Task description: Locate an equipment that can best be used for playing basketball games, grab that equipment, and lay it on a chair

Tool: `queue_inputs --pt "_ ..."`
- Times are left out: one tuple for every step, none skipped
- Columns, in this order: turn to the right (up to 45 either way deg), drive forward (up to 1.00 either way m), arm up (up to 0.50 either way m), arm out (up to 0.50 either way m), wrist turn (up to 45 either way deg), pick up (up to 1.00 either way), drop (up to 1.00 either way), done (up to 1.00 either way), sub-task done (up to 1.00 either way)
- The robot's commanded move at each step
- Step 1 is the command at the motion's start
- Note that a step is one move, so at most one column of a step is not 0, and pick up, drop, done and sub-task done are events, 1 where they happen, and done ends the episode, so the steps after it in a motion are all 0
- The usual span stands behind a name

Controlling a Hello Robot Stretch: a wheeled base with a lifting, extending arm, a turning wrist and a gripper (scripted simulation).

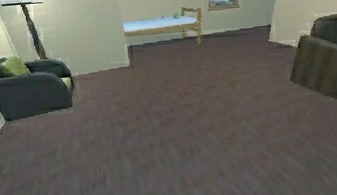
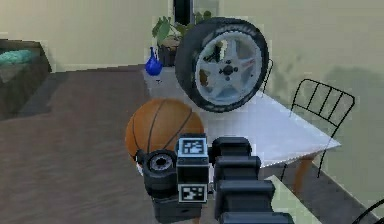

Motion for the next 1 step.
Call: queue_inputs --pt "-45.0 0.00 0.00 0.00 0.0 0.00 0.00 0.00 0.00"
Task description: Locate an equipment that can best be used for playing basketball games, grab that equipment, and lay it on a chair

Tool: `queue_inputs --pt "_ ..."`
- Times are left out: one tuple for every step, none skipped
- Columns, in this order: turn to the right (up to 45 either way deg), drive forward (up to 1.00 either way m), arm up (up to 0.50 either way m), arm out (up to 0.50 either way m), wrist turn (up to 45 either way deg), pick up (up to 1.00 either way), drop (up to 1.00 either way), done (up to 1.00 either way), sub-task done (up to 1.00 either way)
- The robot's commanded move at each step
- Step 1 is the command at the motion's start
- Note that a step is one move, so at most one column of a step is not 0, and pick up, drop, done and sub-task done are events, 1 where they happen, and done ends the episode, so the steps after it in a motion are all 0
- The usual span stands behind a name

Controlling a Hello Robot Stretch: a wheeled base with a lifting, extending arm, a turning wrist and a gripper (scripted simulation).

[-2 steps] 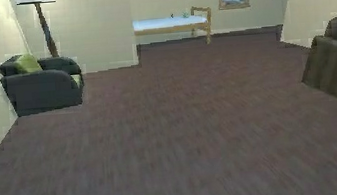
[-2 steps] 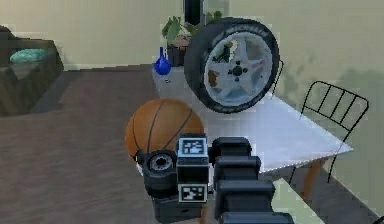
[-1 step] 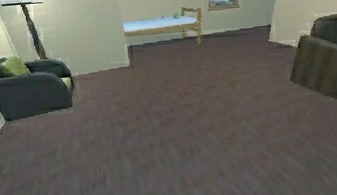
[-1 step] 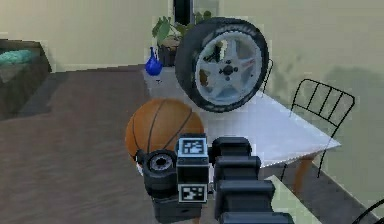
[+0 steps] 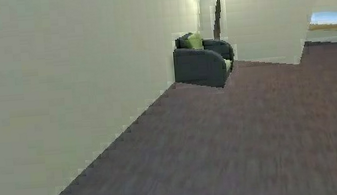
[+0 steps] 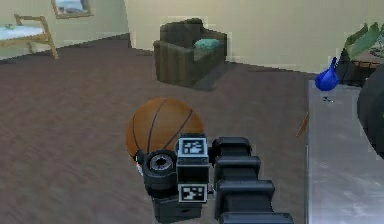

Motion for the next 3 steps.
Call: queue_inputs --pt "-30.0 0.00 0.00 0.00 0.0 0.00 0.00 0.00 0.00" --pt "45.0 0.00 0.00 0.00 0.0 0.00 0.00 0.00 0.00" --pt "27.0 0.00 0.00 0.00 0.0 0.00 0.00 0.00 0.00"
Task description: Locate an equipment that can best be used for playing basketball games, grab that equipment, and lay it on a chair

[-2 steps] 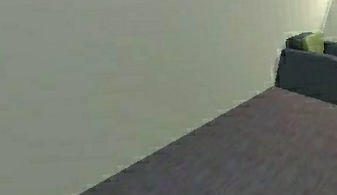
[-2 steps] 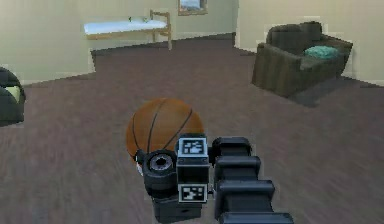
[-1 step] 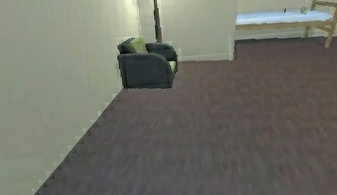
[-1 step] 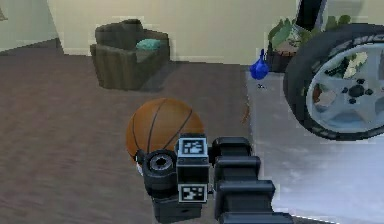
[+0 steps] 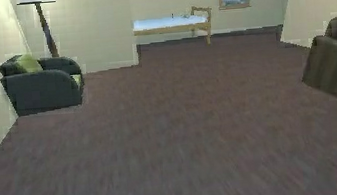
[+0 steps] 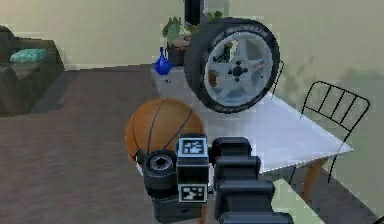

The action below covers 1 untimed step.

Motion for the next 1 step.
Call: queue_inputs --pt "-45.0 0.00 0.00 0.00 0.0 0.00 0.00 0.00 0.00"
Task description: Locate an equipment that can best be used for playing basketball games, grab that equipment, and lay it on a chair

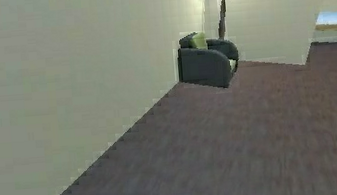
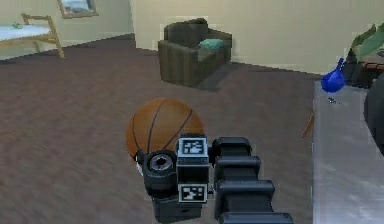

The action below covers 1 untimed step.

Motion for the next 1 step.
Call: queue_inputs --pt "-27.0 0.00 0.00 0.00 0.0 0.00 0.00 0.00 0.00"
